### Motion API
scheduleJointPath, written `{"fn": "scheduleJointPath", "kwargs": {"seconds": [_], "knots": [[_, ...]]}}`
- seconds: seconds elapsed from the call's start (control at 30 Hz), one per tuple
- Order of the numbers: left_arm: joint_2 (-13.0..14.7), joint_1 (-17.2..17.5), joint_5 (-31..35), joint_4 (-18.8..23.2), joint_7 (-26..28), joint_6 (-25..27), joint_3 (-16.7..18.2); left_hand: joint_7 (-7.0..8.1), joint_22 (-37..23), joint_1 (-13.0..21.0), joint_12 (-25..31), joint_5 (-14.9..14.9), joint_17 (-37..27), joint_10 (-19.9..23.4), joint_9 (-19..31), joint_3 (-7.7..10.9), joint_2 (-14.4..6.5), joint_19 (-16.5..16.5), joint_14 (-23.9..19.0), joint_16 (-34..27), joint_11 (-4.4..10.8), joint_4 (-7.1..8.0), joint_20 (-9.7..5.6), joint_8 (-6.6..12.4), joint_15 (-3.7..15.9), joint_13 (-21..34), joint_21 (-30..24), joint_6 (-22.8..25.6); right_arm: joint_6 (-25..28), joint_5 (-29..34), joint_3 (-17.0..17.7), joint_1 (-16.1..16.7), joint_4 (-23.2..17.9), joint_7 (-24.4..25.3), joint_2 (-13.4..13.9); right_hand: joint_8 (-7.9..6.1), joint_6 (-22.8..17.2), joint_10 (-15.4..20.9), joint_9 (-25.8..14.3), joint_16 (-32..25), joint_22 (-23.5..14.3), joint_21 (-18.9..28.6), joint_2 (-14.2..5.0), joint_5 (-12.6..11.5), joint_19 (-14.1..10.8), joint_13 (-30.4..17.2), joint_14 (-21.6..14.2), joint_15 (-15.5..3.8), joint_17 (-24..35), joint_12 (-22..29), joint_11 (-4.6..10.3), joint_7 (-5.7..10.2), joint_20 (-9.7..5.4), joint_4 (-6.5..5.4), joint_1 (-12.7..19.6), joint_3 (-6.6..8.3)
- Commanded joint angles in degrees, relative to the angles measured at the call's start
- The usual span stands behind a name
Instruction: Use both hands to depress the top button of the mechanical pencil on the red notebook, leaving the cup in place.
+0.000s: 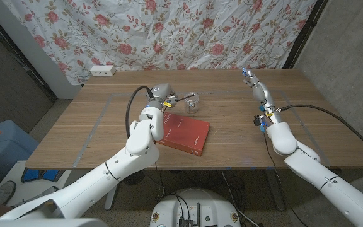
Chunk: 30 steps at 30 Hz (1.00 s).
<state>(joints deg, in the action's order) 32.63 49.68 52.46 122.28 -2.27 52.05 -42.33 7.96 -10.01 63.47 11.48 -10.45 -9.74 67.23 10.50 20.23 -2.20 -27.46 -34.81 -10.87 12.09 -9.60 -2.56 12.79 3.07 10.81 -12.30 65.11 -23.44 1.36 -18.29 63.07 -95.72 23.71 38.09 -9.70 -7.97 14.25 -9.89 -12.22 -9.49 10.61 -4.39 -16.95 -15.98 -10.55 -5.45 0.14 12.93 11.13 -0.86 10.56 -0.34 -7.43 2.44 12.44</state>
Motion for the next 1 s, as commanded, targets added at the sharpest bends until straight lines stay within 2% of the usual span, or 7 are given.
{"fn": "scheduleJointPath", "kwargs": {"seconds": [0.03, 0.17, 0.4, 0.6, 0.7, 1.0], "knots": [[-0.8, -0.9, -2.6, 1.5, 2.9, 4.1, -2.9, -0.39, -0.3, 0.3, 0.2, -0.6, -0.2, 1.3, 0.2, -0.26, -0.6, -0.6, -0.7, -0.3, 0.82, -0.17, -2.72, -0.27, 9.81, 0.1, -0.3, 0.4, 0.1, 6.4, 0.5, 1.6, -1.7, 1.7, 1.5, 0.18, 2.3, 0.9, -0.1, -0.8, -0.1, 0.6, -1.47, 0.0, -1.0, -0.4, -1.2, 0.2, 0.4, 0.5, -0.59, 1.31, 0.53, 0.2, 0.2, 0.06], [-1.1, -1.3, -3.0, 1.7, 3.8, 5.6, -4.0, -0.43, -0.3, 0.3, 0.2, -0.6, -0.2, 1.3, 0.2, -0.33, -0.6, -0.7, -0.9, -0.3, 0.81, -0.17, -2.72, -0.3, 9.8, 0.1, -0.3, 0.4, 0.4, 8.7, 0.5, 1.8, -2.0, 2.0, 2.4, 0.18, 4.1, 1.4, -0.1, -1.4, -0.1, 0.8, -1.16, 0.1, -2.0, -0.5, -2.4, 0.01, 0.6, 0.7, -0.89, 1.97, 0.7, 0.42, 0.2, -0.05], [-1.4, -2.1, -4.2, 2.0, 5.4, 7.3, -5.4, -0.38, -0.3, 0.4, 0.2, -0.6, -0.3, 1.3, 0.2, -0.47, -0.7, -1.1, -1.6, -0.4, 0.8, -0.18, -2.56, -0.4, 9.82, 0.1, -0.5, 0.3, 0.6, 12.2, 0.3, 1.7, -2.1, 2.7, 3.6, 0.01, 7.5, 2.9, -0.1, -2.4, -0.3, 1.3, -0.49, 0.4, -4.3, -0.8, -4.4, 0.28, 1.3, 1.2, -1.25, 2.04, 1.68, 1.49, 0.8, -0.2], [-1.9, -2.7, -6.0, 1.8, 7.2, 7.9, -6.2, -0.39, -0.3, 0.4, 0.2, -0.6, -0.2, 1.3, 0.2, -0.61, -0.6, -1.3, -1.9, -0.3, 0.79, -0.22, -2.45, -0.51, 9.83, 0.1, -0.5, 0.2, 0.8, 14.6, 0.0, 1.5, -2.1, 3.0, 4.5, -0.08, 9.3, 3.9, -0.1, -2.9, -0.4, 1.3, 0.06, 0.6, -5.1, -1.1, -5.6, 0.2, 1.6, 1.6, -1.37, 2.05, 1.76, 2.27, 1.3, -0.33], [-2.2, -3.2, -6.7, 1.5, 8.1, 8.4, -6.8, -0.38, -0.5, 0.5, 0.2, -0.6, -0.2, 1.2, 0.2, -0.85, -0.6, -2.6, -2.3, -0.2, 0.79, -0.21, -2.88, -0.6, 9.83, 0.1, -1.1, 0.2, 0.4, 15.7, -0.2, 1.3, -1.8, 3.1, 5.1, -0.57, 8.9, 5.3, -0.2, -3.3, -0.4, 1.3, 0.1, 0.7, -5.3, -1.5, -6.4, 0.02, 1.9, 2.3, -1.39, 1.99, 1.82, 2.52, 1.4, -0.39], [-3.3, -4.3, -10.1, 0.7, 10.7, 9.4, -7.3, -0.32, -0.6, 0.4, 0.1, -0.6, -0.2, 1.2, 0.2, -1.07, -0.7, -2.5, -2.6, -0.2, 0.83, -0.11, -2.83, -0.65, 9.71, 0.2, -1.0, 0.3, -1.7, 16.7, -1.1, 1.1, -0.8, 3.2, 5.6, -0.78, 8.9, 5.5, -0.3, -3.6, -0.4, 1.1, 0.05, 0.8, -5.2, -2.0, -6.7, 0.6, 2.3, 2.5, -1.98, 2.05, 2.02, 2.74, 1.4, -0.47]]}}
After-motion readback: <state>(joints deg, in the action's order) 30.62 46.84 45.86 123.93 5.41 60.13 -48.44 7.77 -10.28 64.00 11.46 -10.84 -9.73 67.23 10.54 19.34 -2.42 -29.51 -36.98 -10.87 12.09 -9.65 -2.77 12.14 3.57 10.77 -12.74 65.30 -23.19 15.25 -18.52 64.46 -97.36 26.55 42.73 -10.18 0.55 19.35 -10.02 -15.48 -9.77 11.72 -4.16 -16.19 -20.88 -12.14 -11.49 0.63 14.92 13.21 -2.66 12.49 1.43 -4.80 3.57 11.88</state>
